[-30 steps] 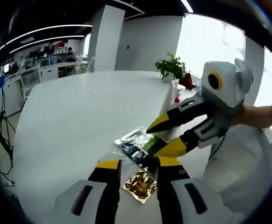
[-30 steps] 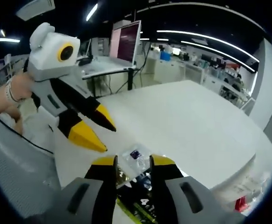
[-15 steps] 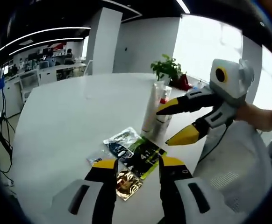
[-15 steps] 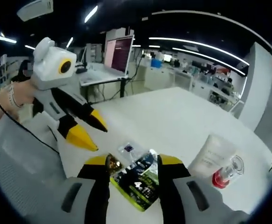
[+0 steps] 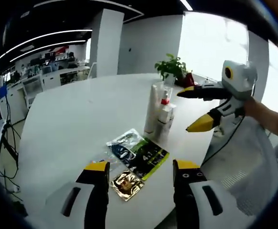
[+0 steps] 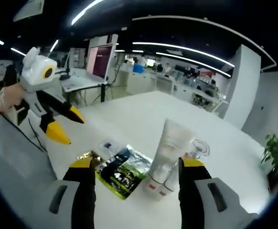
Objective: Arrange the skincare products in the storage area until every visible bottle or jar stands upright without overlapping.
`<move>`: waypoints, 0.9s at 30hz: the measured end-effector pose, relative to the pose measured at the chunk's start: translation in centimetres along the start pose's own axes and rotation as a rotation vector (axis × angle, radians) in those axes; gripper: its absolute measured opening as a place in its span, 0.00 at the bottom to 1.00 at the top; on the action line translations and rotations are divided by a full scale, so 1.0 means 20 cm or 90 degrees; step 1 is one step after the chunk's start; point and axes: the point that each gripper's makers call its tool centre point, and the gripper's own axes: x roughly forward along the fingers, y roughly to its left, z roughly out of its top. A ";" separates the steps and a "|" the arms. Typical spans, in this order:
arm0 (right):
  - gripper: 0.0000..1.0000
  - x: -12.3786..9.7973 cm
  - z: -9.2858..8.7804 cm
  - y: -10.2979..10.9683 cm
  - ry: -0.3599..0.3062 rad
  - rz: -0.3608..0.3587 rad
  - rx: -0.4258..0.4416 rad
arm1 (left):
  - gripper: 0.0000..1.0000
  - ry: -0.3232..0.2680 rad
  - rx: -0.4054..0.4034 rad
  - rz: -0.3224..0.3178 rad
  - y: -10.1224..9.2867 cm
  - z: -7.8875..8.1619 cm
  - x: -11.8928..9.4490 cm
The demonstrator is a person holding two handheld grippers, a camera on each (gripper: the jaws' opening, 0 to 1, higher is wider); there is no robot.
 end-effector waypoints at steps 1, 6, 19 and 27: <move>0.78 -0.01 -0.02 -0.03 0.003 -0.008 0.006 | 0.49 0.000 0.002 0.003 0.00 0.00 0.00; 0.86 -0.06 -0.08 -0.07 0.021 -0.019 0.027 | 0.61 0.000 0.002 0.018 0.01 0.00 0.00; 0.99 -0.11 -0.21 -0.12 0.053 -0.024 0.070 | 0.96 0.029 0.020 0.064 0.03 -0.04 0.00; 0.99 -0.09 -0.26 -0.08 0.060 -0.004 0.089 | 0.99 0.035 0.001 0.056 0.03 -0.08 0.04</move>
